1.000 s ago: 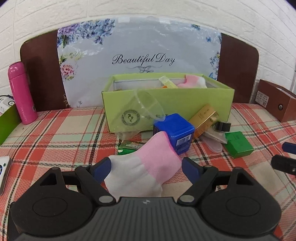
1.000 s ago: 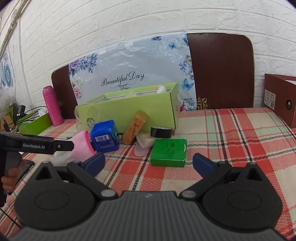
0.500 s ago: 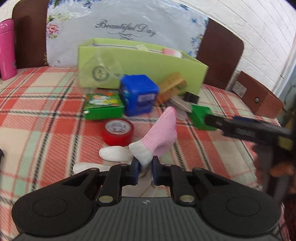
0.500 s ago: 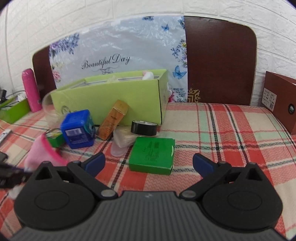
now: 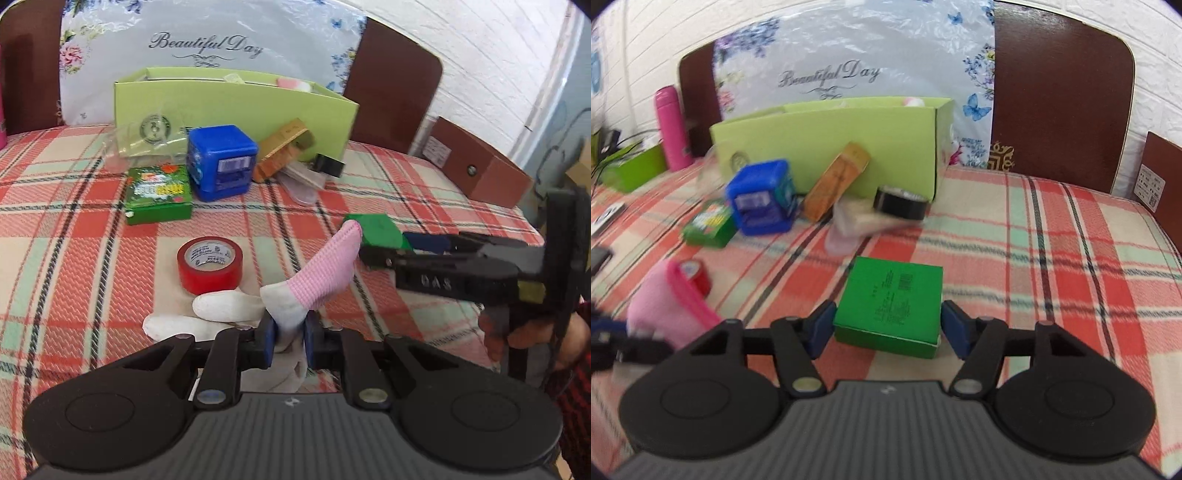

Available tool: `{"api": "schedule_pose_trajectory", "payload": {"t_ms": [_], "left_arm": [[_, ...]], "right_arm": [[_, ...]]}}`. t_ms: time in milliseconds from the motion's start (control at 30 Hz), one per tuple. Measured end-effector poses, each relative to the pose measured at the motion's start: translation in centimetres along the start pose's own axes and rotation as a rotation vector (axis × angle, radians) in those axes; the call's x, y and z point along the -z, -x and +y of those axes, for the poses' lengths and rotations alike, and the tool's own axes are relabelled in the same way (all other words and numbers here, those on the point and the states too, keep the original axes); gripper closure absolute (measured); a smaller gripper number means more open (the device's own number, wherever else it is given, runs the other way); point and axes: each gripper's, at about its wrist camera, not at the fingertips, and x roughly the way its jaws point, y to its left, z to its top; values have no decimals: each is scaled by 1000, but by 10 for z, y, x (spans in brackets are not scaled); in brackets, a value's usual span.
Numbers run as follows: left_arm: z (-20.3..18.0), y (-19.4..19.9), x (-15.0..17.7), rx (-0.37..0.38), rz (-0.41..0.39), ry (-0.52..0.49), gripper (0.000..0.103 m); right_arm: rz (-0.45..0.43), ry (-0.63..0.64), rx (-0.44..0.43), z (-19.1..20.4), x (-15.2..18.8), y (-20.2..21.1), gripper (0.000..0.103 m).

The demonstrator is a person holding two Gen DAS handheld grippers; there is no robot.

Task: Organize objects
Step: 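Grasp the green box with the right tool while the left tool lifts the sock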

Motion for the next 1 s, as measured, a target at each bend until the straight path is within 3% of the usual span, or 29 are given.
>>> {"api": "schedule_pose_trajectory", "payload": {"t_ms": [67, 133, 200, 300, 367, 433, 600, 667, 700, 900, 967, 1000], "left_arm": [[-4, 3, 2, -9, -18, -12, 72], [-8, 2, 1, -33, -43, -32, 40], [-11, -1, -3, -64, -67, -57, 36], [-13, -11, -8, -45, -64, -93, 36], [-13, -22, -8, -35, -32, -106, 37], [-12, -29, -5, -32, -10, -108, 49], [-8, -29, -4, -43, -34, -66, 49], [-8, -28, -5, -48, -32, -61, 56], [-7, -28, -5, -59, -30, -61, 65], [-7, -29, -3, -65, -36, -59, 66], [-9, -29, -4, -71, -32, -70, 74], [-8, -28, -5, -63, -25, -64, 86]], "right_arm": [[2, -2, -22, -2, 13, 17, 41], [3, -17, -28, -3, 23, 31, 41], [2, -33, -29, -4, 29, 40, 40], [-3, -55, -24, -4, 33, 46, 39], [-6, -68, -23, -5, 33, 46, 39], [-7, -75, -21, -4, 33, 45, 37], [-6, -65, -21, 0, 33, 42, 36], [-3, -62, -21, 2, 32, 40, 36], [-4, -61, -20, 2, 32, 39, 36], [18, -60, -6, 6, 34, 34, 36], [23, -58, 0, 7, 34, 32, 40], [22, -50, 4, 7, 34, 32, 42]]}}
